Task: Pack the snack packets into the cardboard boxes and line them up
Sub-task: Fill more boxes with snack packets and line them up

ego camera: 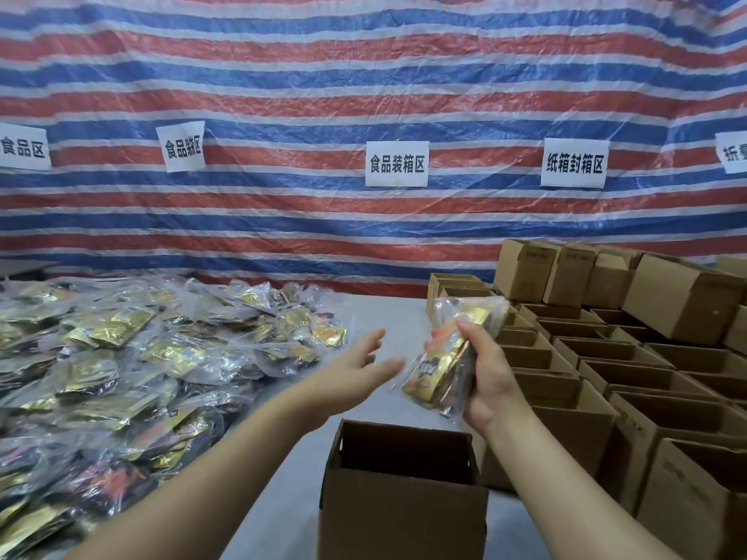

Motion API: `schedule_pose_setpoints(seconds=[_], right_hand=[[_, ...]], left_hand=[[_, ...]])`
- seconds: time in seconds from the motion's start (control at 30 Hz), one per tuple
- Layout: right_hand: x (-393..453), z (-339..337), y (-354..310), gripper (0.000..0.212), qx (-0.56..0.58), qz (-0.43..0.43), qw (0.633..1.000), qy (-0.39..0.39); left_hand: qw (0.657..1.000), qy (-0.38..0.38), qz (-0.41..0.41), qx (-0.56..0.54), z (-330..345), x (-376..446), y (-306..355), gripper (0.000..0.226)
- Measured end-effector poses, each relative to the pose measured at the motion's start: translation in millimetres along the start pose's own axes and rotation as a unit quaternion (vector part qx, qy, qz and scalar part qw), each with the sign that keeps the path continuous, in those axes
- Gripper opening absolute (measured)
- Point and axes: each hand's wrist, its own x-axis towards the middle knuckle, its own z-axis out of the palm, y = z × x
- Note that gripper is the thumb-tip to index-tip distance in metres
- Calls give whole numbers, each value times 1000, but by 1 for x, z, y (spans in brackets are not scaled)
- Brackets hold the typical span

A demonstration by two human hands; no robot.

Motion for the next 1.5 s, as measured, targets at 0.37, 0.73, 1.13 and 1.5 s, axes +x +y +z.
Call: schedule_pose_setpoints(seconds=[0.37, 0.73, 1.13, 1.5], right_hand=[[-16, -32, 9, 53, -41, 2, 997, -62], [-45, -32, 0, 34, -501, 46, 819, -277], [-35, 1, 33, 33, -697, 229, 547, -403], [-33, -3, 59, 55, -712, 284, 517, -382]], left_hand=[[987, 50, -123, -86, 25, -27, -91, 28], [988, 93, -90, -84, 43, -29, -91, 26], [986, 126, -49, -101, 49, -36, -86, 27], [986, 123, -47, -102, 54, -36, -90, 29]])
